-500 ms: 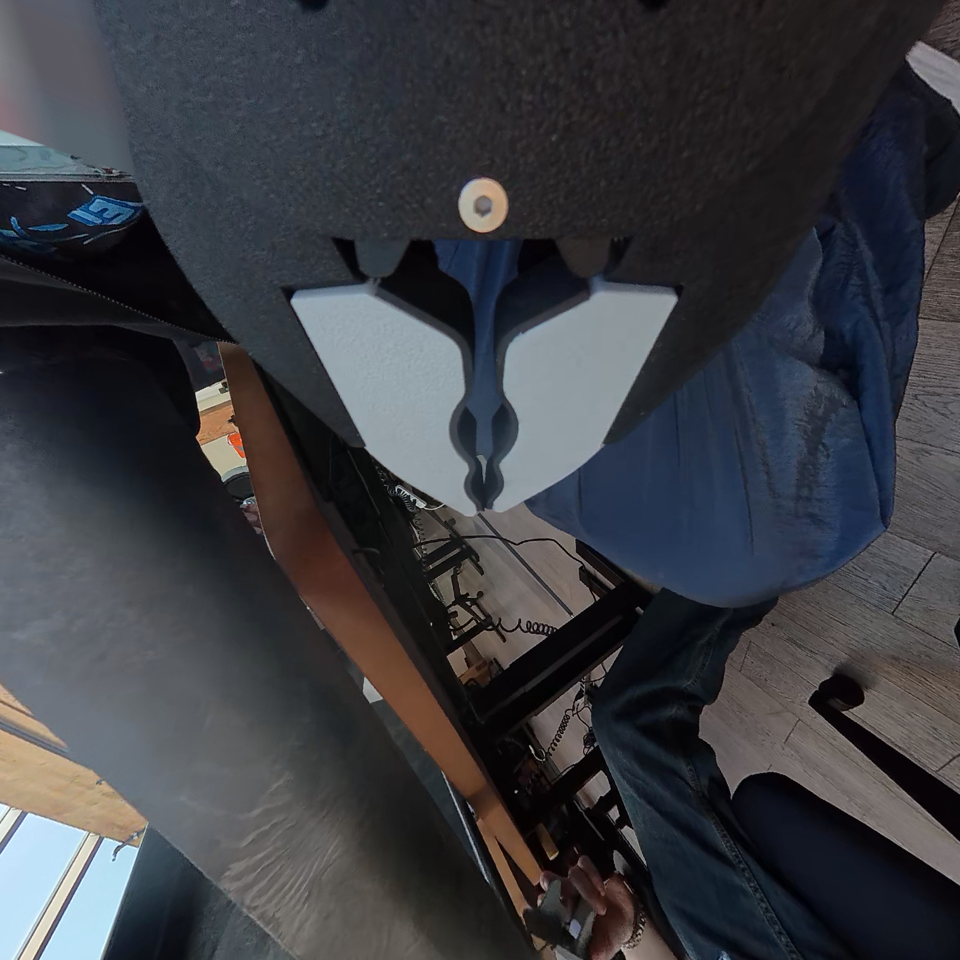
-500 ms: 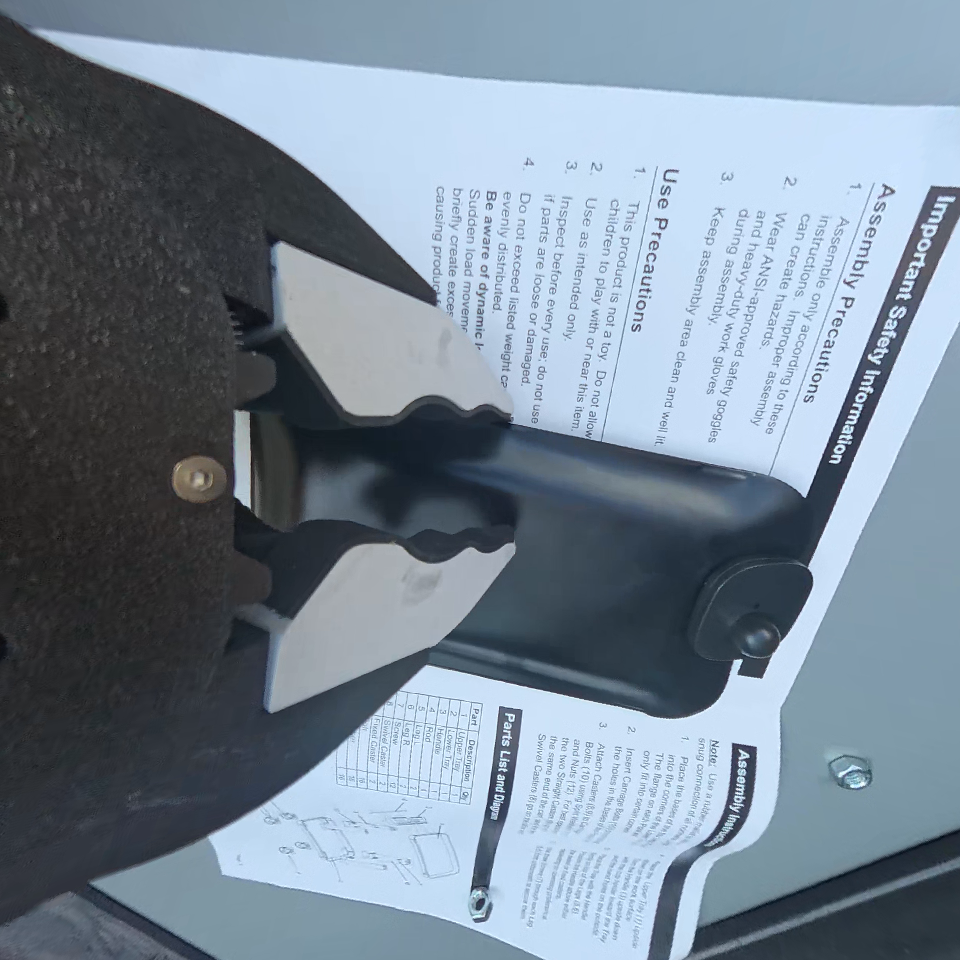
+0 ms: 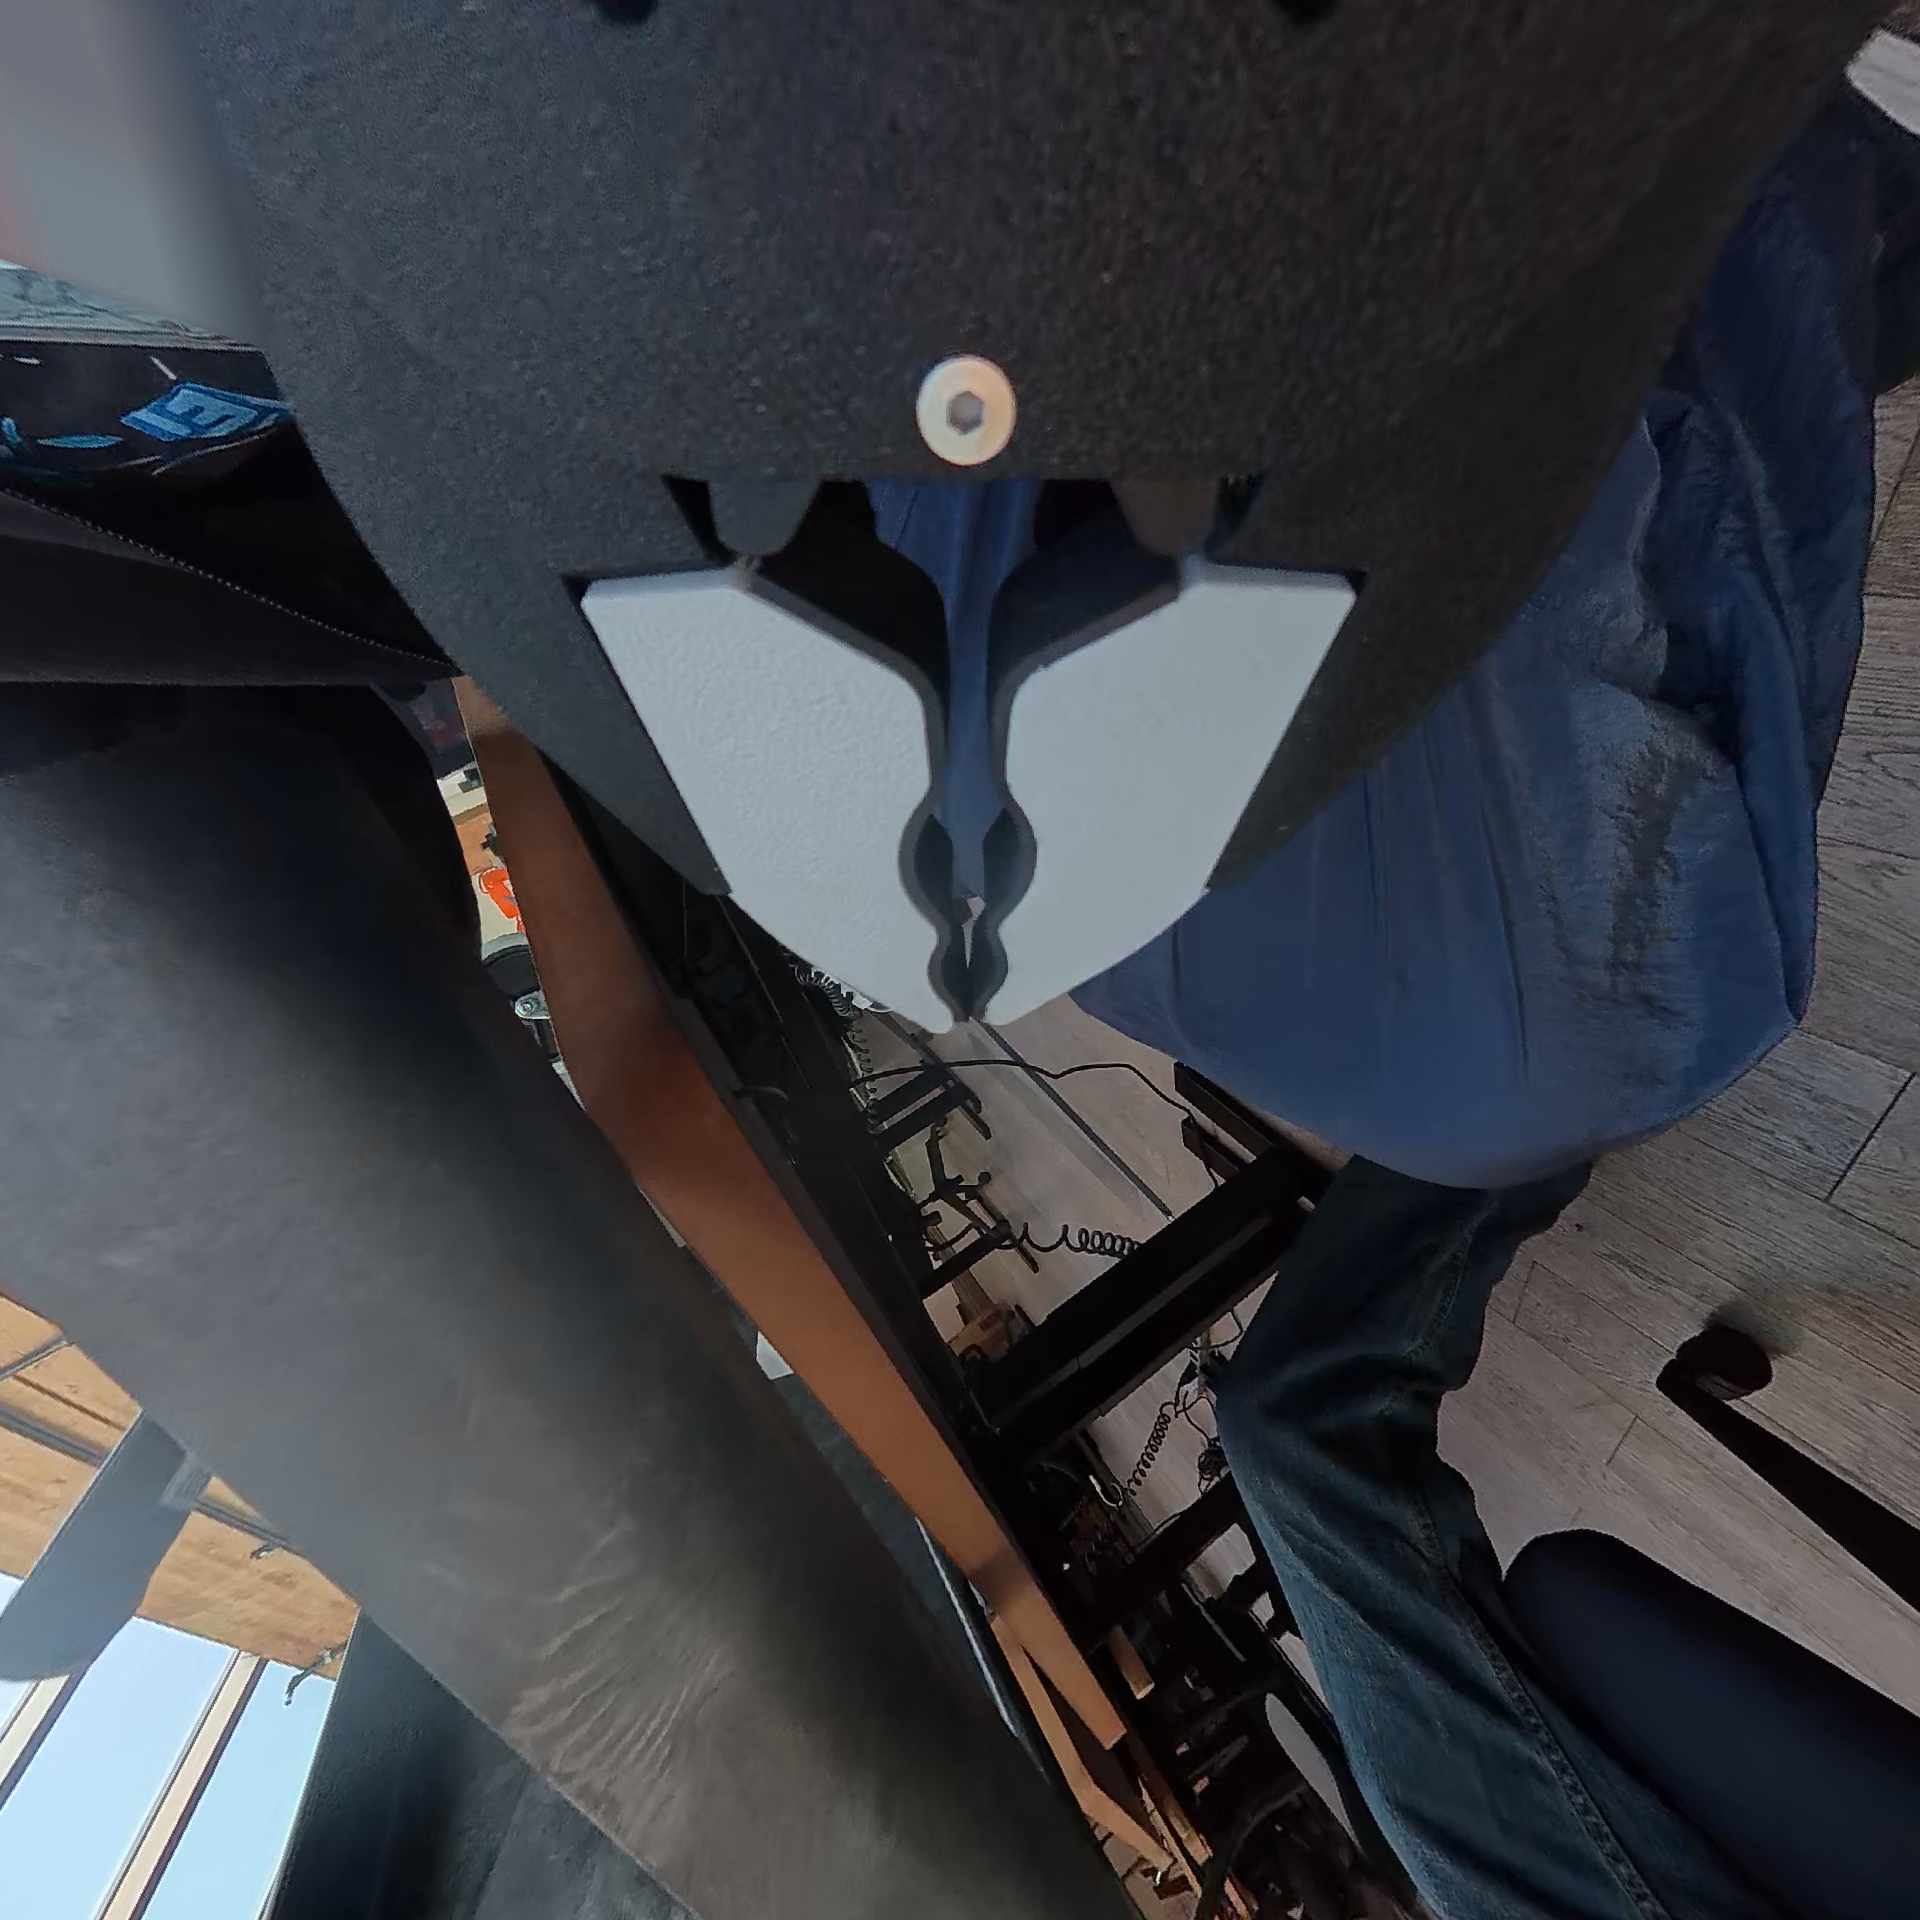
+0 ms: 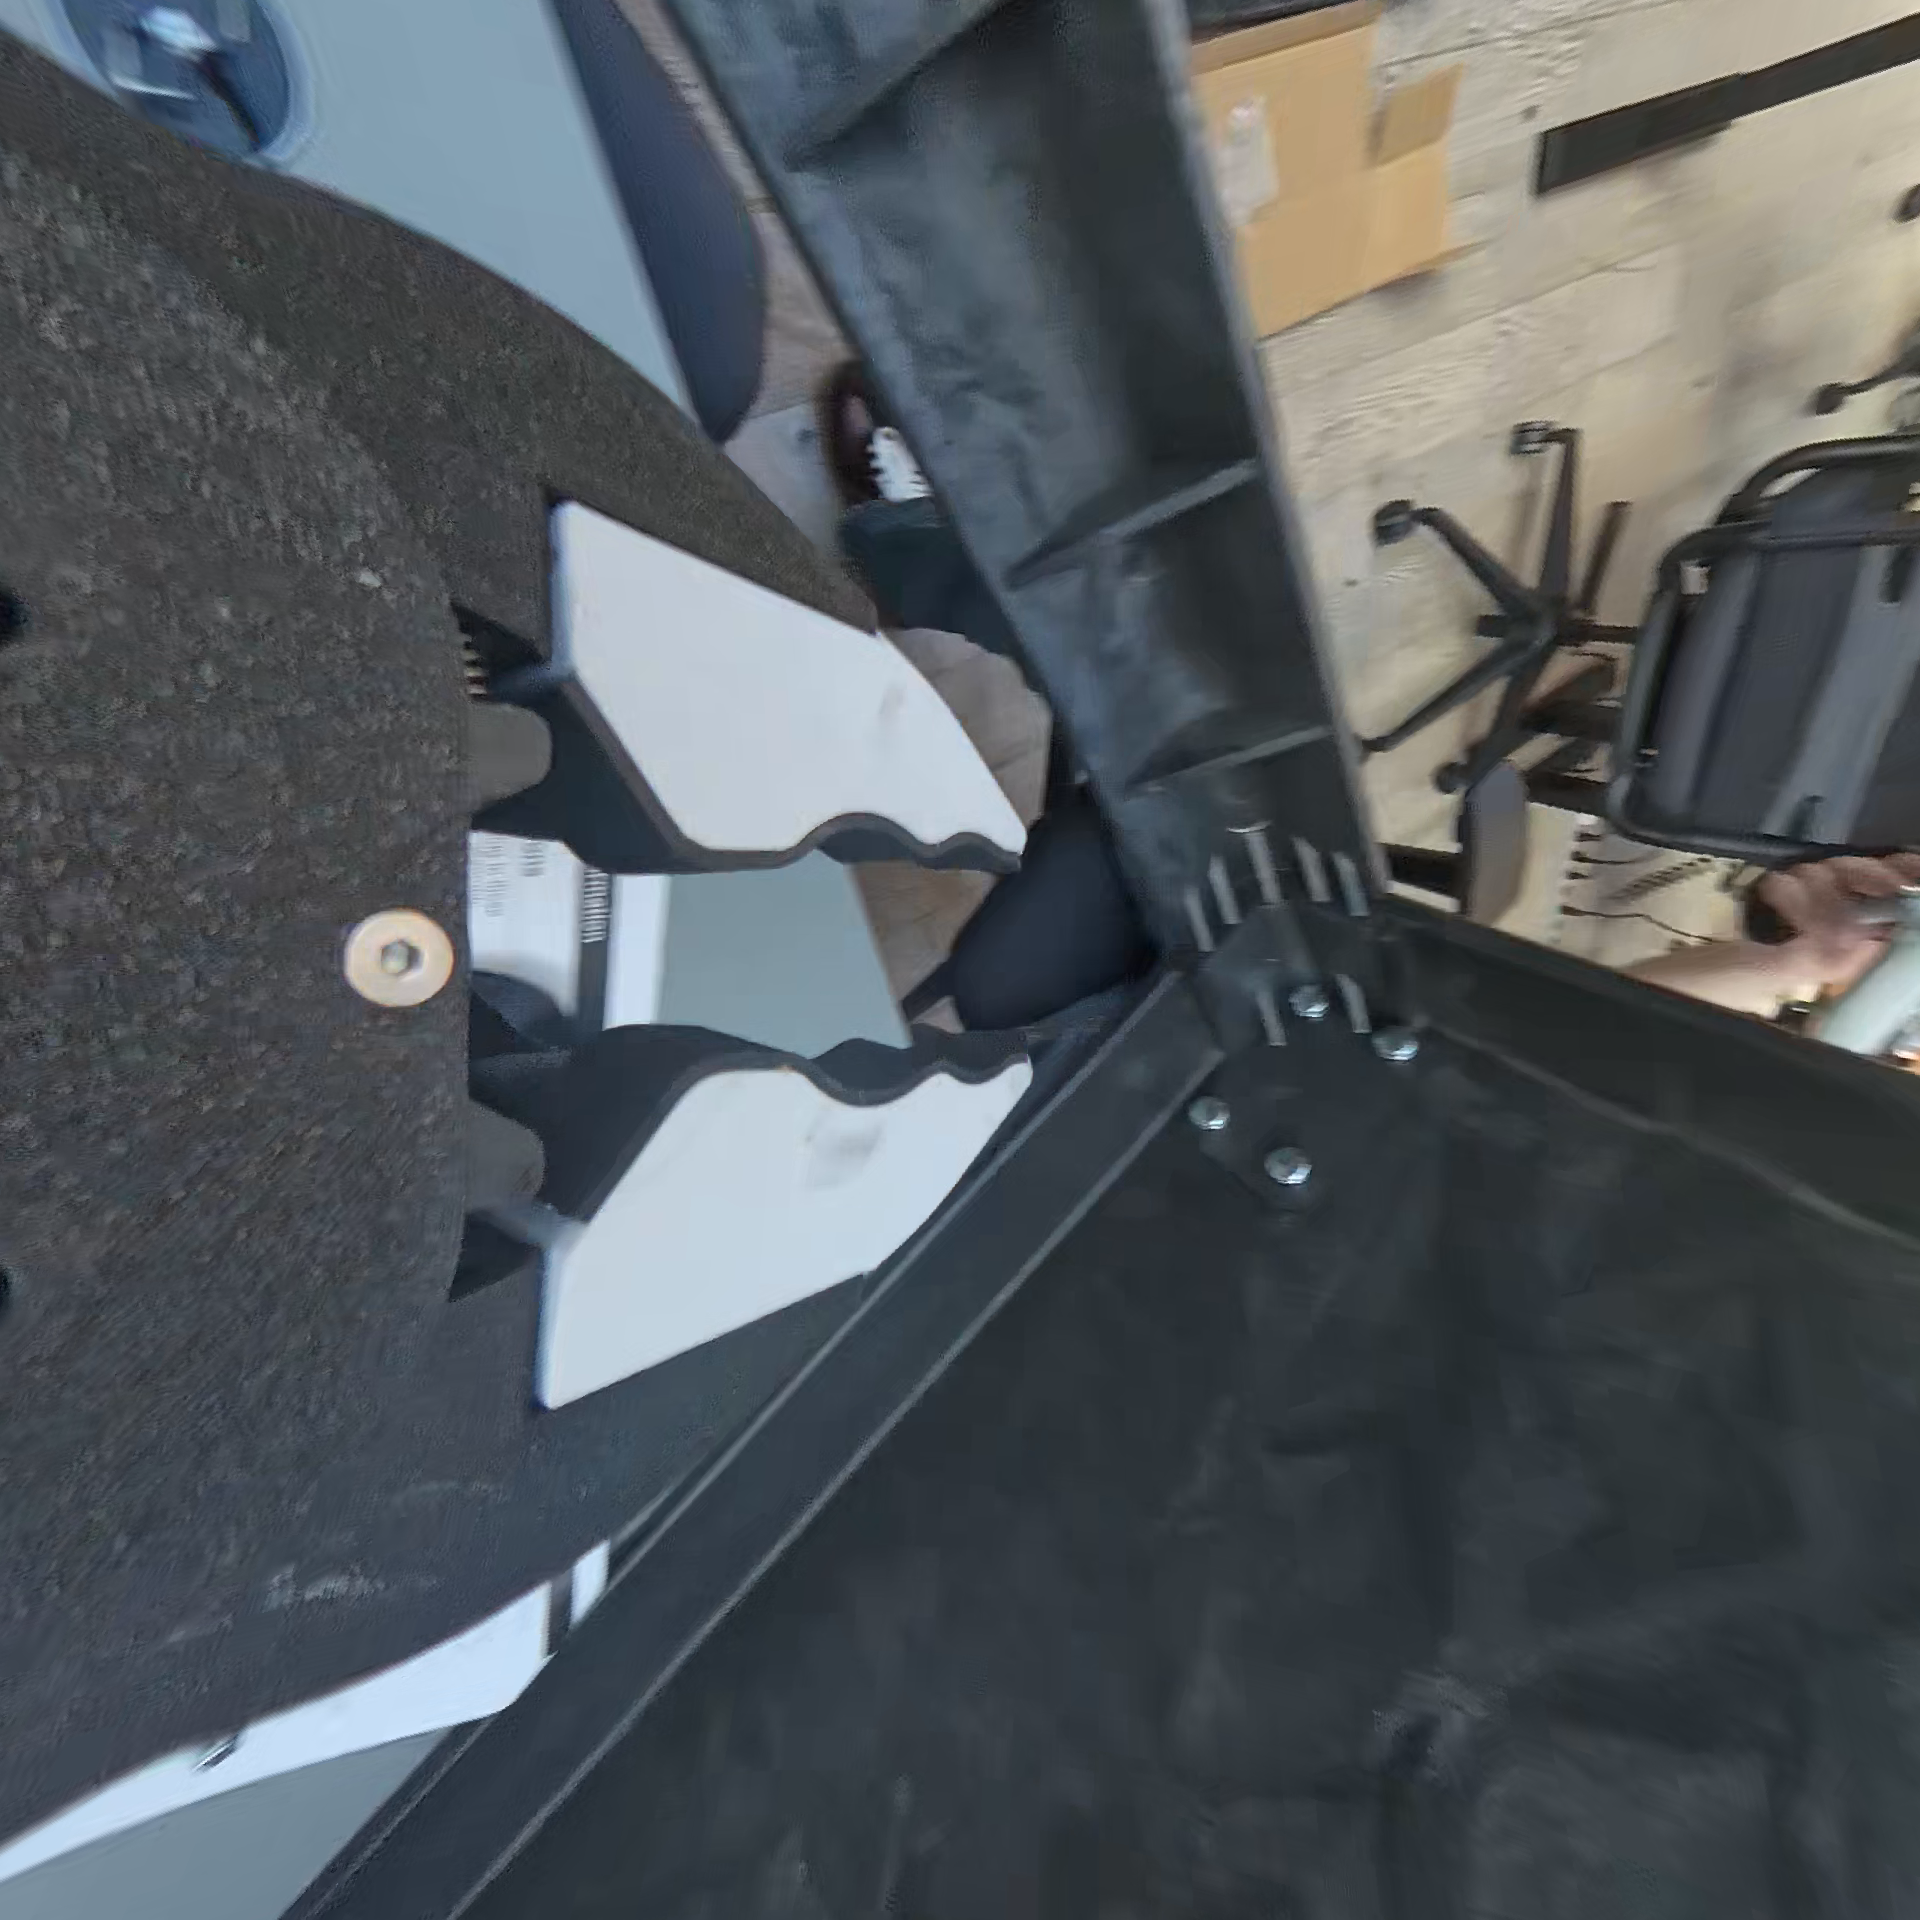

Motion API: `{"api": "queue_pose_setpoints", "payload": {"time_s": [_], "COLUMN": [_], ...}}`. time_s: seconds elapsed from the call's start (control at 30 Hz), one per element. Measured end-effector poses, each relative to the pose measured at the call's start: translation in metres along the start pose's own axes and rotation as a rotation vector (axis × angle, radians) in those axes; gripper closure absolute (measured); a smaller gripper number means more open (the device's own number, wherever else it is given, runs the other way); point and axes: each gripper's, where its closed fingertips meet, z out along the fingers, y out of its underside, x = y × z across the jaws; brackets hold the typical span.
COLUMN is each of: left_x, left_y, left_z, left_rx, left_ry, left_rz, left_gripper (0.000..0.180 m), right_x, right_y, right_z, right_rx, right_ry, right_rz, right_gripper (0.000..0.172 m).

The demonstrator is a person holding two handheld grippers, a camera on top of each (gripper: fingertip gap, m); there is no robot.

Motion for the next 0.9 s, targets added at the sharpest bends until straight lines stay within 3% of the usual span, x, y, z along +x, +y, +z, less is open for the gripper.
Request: {"api": "queue_pose_setpoints", "payload": {"time_s": [0.17, 0.4, 0.57, 0.9], "left_x": [-0.002, -0.008, -0.016, -0.026], "left_y": [0.001, -0.006, -0.006, -0.002], "left_z": [-0.007, -0.023, -0.025, -0.012], "left_rx": [0.0, 0.039, 0.035, -0.003], "left_ry": [-0.02, -0.056, -0.073, -0.073], "left_rz": [0.009, 0.002, -0.013, -0.044], "left_gripper": [0.18, 0.18, 0.18, 0.18], "right_x": [0.001, 0.012, 0.021, 0.039], "right_y": [-0.057, -0.067, -0.06, -0.043], "right_z": [0.08, 0.17, 0.204, 0.239], "right_rx": [0.191, 0.189, 0.18, 0.176], "right_ry": [0.103, 0.222, 0.262, 0.275], "right_rz": [0.096, 0.212, 0.254, 0.3], "right_gripper": [0.141, 0.145, 0.146, 0.146]}}
